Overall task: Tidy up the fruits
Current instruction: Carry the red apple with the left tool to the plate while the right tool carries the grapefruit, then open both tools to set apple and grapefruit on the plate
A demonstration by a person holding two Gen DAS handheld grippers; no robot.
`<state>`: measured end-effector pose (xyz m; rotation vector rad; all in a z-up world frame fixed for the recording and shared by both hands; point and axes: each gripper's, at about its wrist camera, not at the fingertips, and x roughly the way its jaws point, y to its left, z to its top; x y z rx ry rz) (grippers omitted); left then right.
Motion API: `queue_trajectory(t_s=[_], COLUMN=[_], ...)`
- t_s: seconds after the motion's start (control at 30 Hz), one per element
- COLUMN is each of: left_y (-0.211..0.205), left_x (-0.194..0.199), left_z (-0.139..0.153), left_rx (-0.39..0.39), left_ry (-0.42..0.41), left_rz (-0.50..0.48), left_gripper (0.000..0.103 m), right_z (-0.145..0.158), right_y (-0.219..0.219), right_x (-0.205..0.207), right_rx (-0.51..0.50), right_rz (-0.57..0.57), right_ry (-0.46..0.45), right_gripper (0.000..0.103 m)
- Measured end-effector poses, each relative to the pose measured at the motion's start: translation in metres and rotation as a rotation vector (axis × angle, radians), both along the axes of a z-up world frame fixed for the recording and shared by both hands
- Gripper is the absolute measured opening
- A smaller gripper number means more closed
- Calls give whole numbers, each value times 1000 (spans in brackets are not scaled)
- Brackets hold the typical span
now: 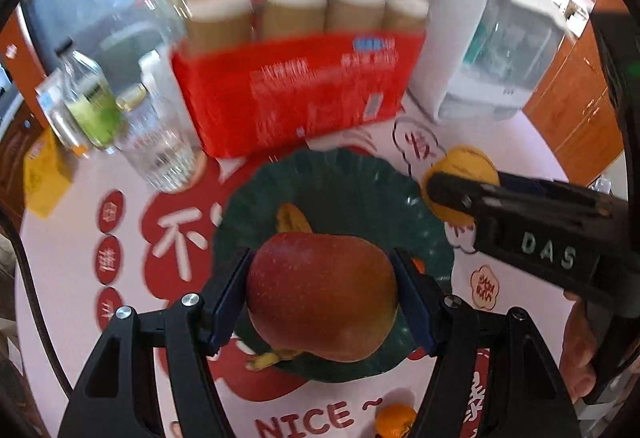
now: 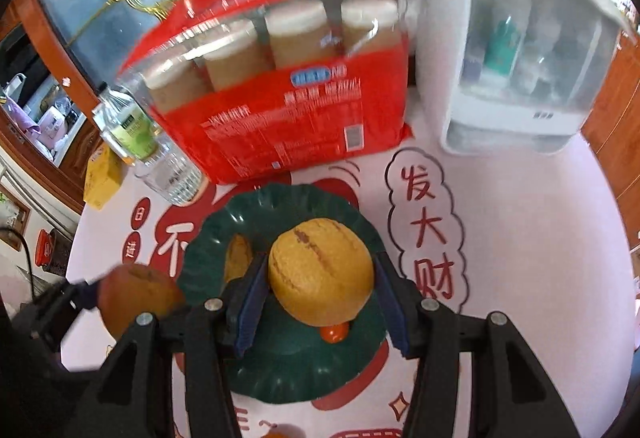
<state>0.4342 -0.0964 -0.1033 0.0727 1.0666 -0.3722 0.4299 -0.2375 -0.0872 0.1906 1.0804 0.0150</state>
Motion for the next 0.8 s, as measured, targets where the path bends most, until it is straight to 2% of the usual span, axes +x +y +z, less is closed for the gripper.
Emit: queue_trajectory(t_s=[0.1,0.3,0.53,0.67,0.73,0.8], left_y=[-7,-16,-18,-22,-25,-25], left_x=[4,11,17,16,14,11], left_z=[-21,-38,-45,-43,-40,-36], left_rx=[-7,-3,22,50,59,54], left_ry=[29,24,8,-24,-35,-47], left_rz=[1,21,46,40,31,28], left_gripper=[67,68,68,69,79,85], right_z=[-22,-56,-75,-74,-74,-72], right_y=[2,4,-1,-4,-5,-7], right_x=[9,19,23,22,21,19], right_rx=[1,13,53,73,84,99], right_rz=[1,-14,-39,-51,-48,-48], right_ry=[35,90,135,125,124,120], right_gripper=[53,53,54,54,54,54])
